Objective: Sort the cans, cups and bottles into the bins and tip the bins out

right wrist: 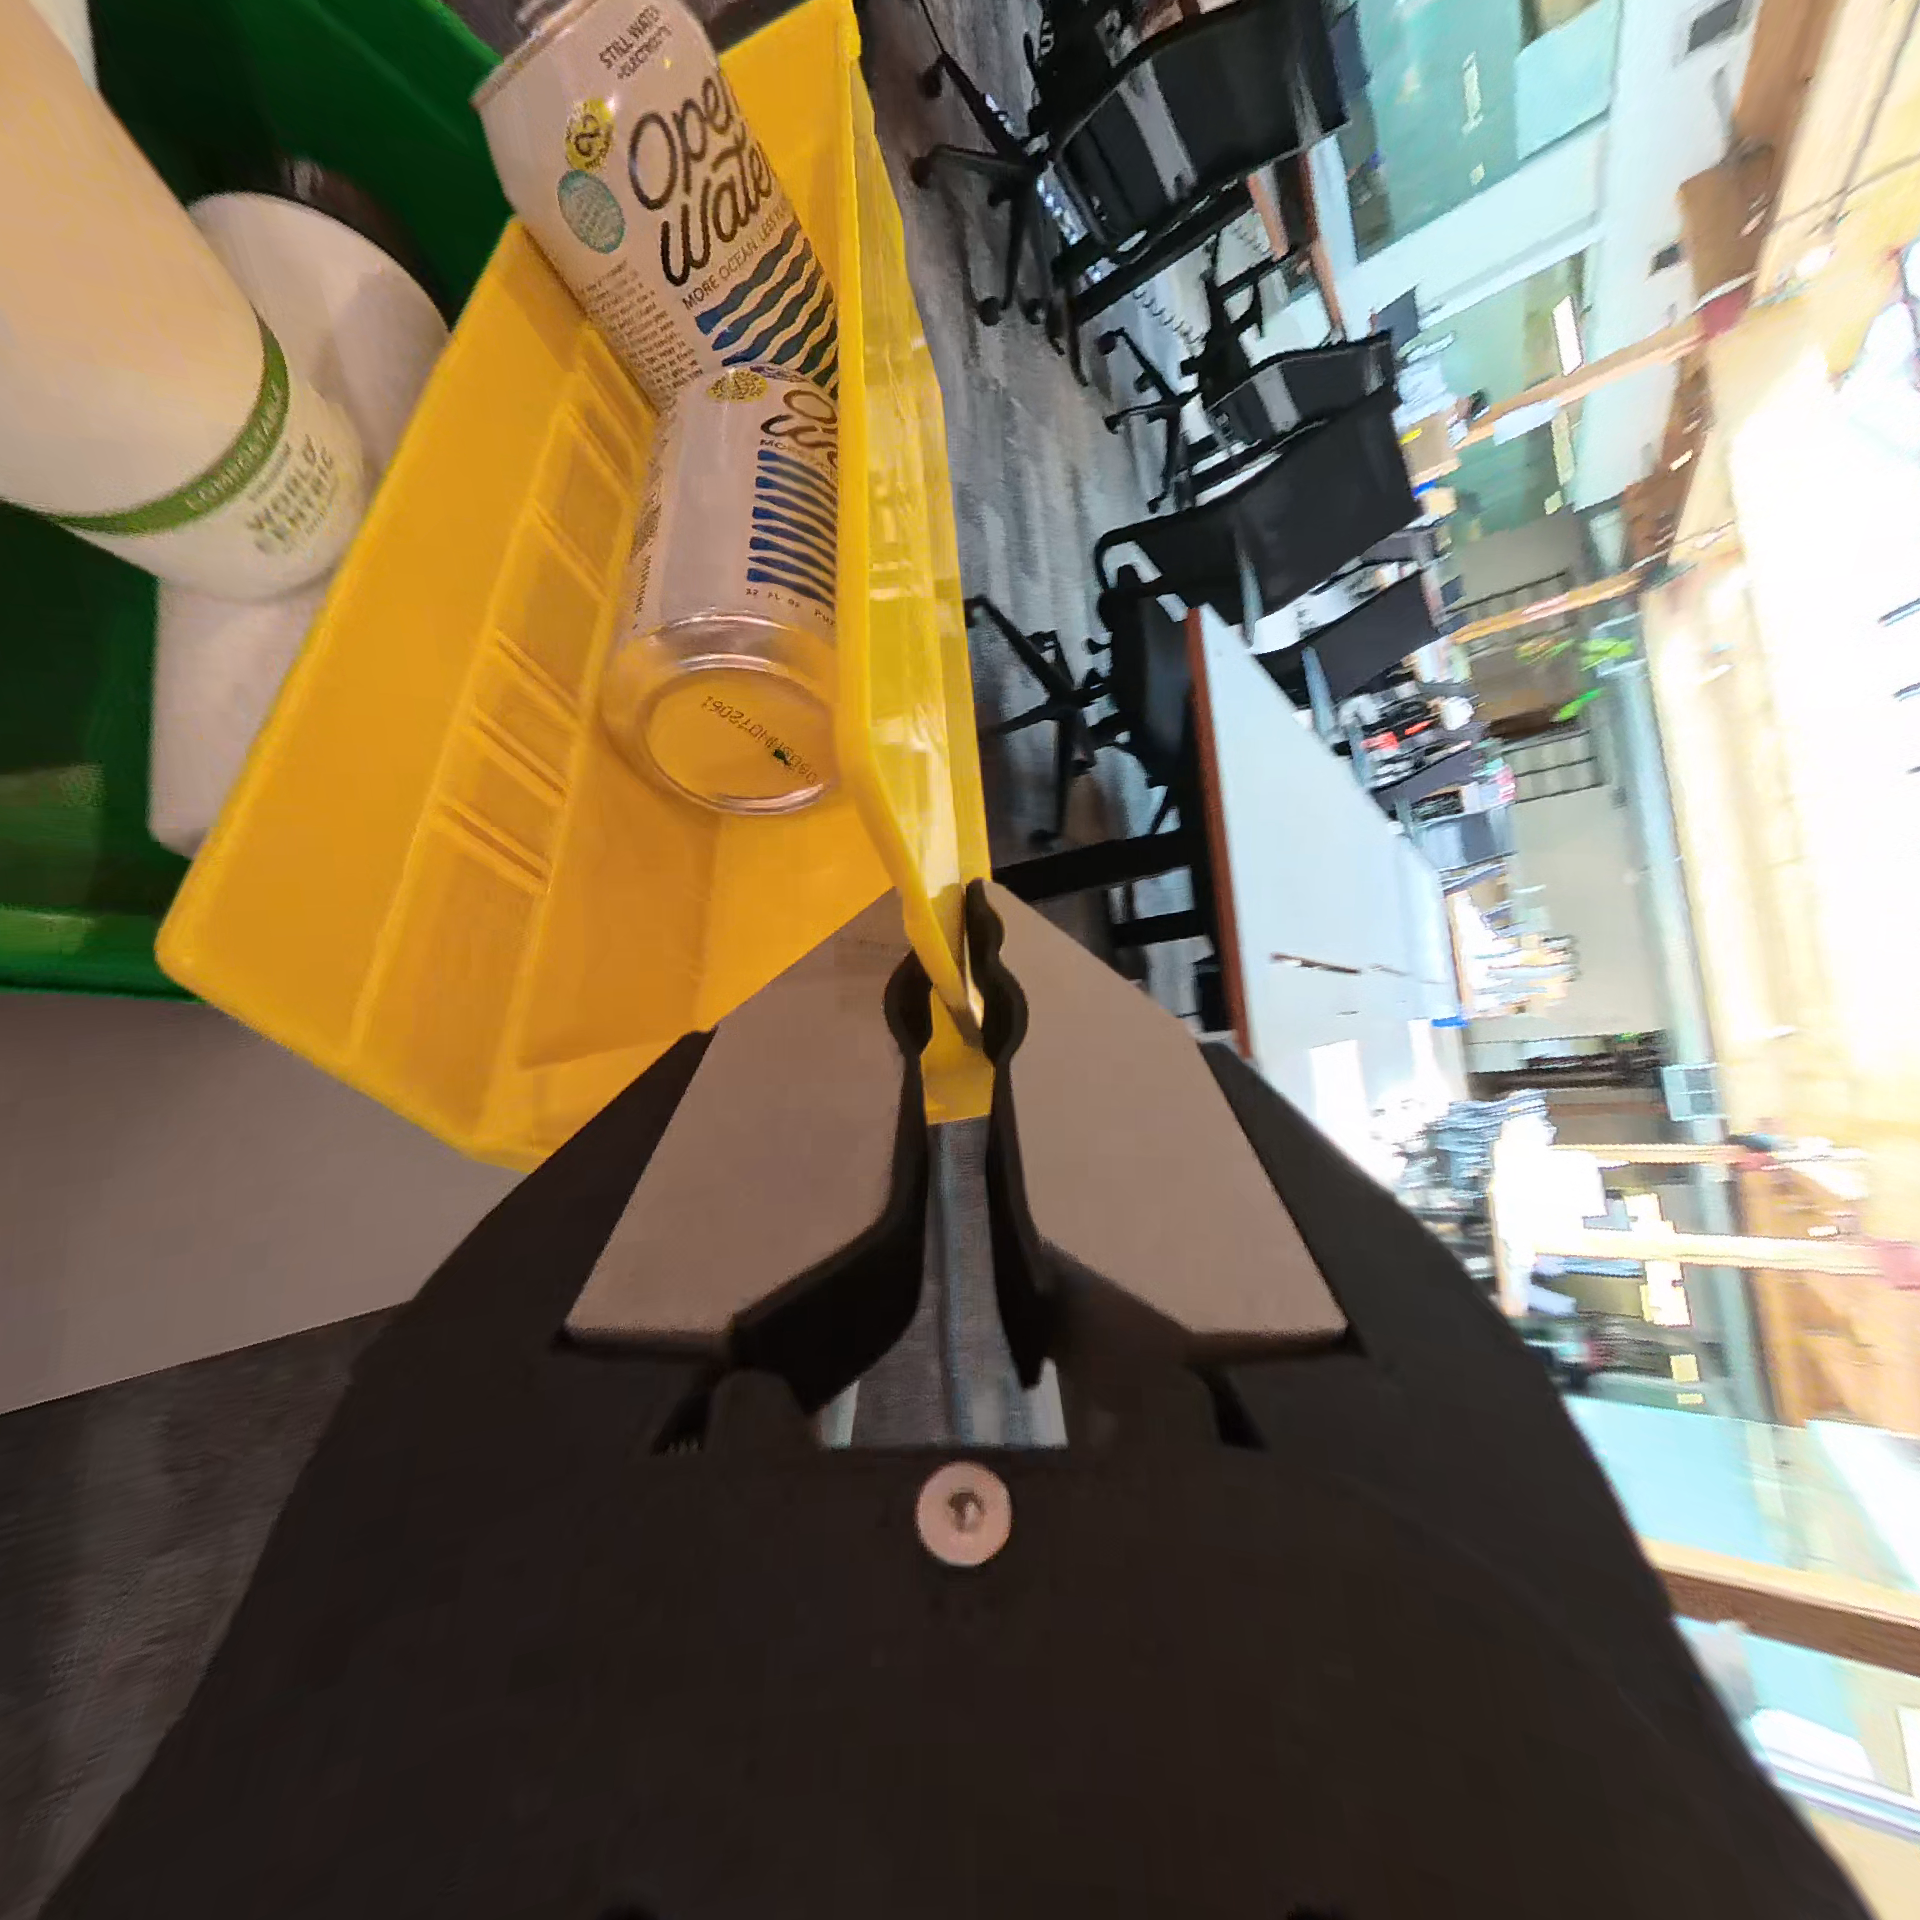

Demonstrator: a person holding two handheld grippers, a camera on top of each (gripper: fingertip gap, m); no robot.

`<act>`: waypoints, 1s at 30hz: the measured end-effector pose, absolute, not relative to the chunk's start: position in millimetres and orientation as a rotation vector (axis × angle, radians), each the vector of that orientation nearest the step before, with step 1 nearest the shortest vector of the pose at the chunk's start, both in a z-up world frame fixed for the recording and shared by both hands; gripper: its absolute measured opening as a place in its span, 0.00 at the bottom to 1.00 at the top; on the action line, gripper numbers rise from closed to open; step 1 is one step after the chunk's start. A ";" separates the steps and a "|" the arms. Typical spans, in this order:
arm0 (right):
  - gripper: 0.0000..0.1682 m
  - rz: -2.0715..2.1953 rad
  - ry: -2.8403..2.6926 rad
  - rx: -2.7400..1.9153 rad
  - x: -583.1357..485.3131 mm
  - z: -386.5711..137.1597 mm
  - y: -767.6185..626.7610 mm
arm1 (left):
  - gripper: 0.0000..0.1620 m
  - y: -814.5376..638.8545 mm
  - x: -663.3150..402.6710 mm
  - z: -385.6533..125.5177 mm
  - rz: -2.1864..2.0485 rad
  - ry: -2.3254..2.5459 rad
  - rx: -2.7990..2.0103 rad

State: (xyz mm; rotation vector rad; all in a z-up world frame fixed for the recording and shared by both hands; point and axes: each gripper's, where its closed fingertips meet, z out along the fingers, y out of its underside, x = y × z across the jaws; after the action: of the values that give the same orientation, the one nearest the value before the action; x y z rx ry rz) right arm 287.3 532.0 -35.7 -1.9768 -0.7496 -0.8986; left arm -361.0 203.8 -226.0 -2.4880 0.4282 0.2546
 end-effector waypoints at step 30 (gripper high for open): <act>0.01 -1.618 -1.155 -1.504 265.4 -17.9 539.9 | 0.38 206.8 -349.9 -233.7 0.229 0.487 -2.498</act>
State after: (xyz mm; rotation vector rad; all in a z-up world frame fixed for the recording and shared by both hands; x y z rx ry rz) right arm 265.4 539.9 -17.9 -1.5040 -1.1548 -1.6183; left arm -349.9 206.8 -233.7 -2.4980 0.4872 0.2287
